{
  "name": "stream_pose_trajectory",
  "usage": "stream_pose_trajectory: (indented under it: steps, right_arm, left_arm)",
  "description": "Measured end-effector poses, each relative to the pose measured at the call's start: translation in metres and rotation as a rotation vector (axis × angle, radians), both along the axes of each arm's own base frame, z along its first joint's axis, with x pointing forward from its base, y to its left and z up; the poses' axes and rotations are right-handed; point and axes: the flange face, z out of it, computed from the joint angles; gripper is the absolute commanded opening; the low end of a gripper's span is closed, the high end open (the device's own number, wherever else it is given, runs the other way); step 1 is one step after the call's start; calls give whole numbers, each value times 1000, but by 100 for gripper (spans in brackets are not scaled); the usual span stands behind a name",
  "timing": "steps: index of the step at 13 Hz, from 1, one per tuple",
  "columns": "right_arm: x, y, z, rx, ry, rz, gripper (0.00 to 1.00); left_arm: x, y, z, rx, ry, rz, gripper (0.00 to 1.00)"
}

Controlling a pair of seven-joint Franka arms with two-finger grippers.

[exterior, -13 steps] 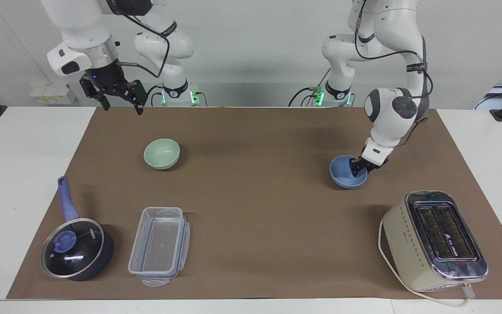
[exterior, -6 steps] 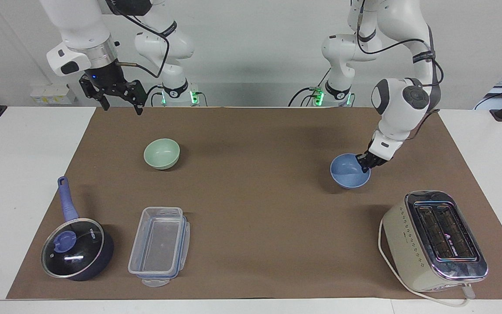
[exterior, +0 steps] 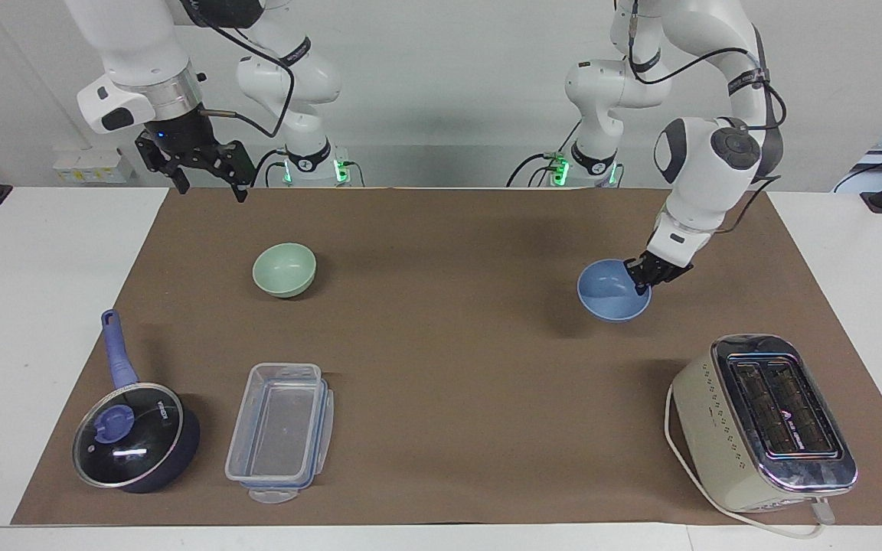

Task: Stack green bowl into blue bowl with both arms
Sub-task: 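Grasp the blue bowl rim with the left gripper and slide it toward the table center, then slide the blue bowl farther toward the green bowl and open the left gripper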

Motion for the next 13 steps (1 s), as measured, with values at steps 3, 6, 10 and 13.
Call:
stream_pose_trajectory:
  steps: [3,6,10,13]
  right_arm:
    - [0,0,0,0,0,0,100]
    - [0,0,0,0,0,0,100]
    - [0,0,0,0,0,0,100]
    - [0,0,0,0,0,0,100]
  left_arm:
    - [-14,-48,-1,-6,9,-56,0]
    - [-37,-98,-5,-39,32,-125,0]
    - [-81,-169,-27,-63,32,-164,0]
    - [-110,-201,-53,-71,8,-180,25]
